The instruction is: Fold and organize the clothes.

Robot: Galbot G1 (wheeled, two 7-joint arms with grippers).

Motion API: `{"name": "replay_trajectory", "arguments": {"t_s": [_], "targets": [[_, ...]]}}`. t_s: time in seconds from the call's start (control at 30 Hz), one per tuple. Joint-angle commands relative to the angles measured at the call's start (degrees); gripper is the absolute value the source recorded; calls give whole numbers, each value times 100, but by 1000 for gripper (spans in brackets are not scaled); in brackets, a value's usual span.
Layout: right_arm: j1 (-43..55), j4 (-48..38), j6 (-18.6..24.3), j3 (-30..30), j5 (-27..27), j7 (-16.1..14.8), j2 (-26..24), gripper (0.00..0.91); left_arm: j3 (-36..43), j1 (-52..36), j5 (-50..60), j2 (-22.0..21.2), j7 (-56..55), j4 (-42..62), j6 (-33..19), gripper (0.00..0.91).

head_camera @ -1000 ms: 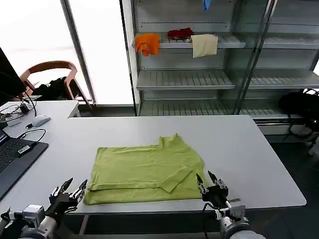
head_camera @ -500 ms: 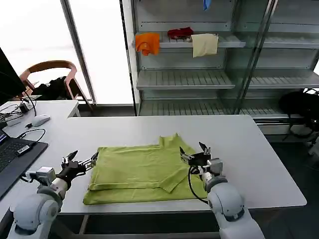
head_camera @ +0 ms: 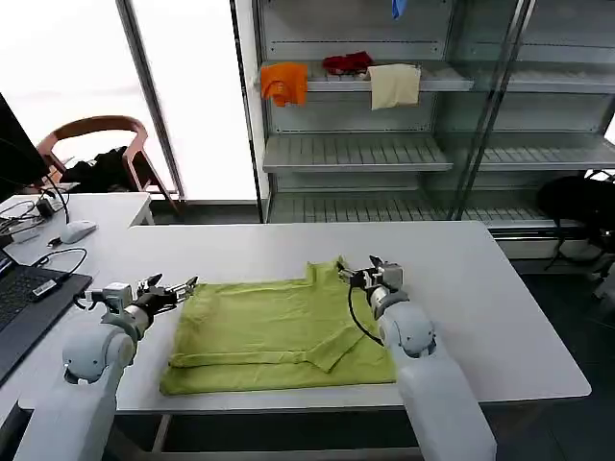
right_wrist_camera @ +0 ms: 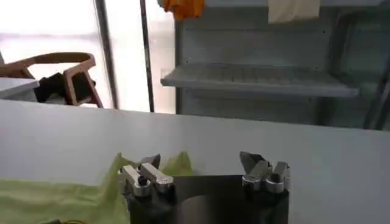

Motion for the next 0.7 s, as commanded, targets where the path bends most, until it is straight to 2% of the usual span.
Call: {"name": "replay_trajectory", "arguments": {"t_s": [0.03,0.37,0.7], "targets": [[569,-815,1,-76,59,16,233,907,227,-469,195,70,36,653,-5,907],[617,-1206,16,-35,-260,-122,506,907,188,-341,215,78,107,566,-7,907],[574,-1178,19,-43,-353,-153,528,907,192,102,-71,0,143,-111,-2,897]]}}
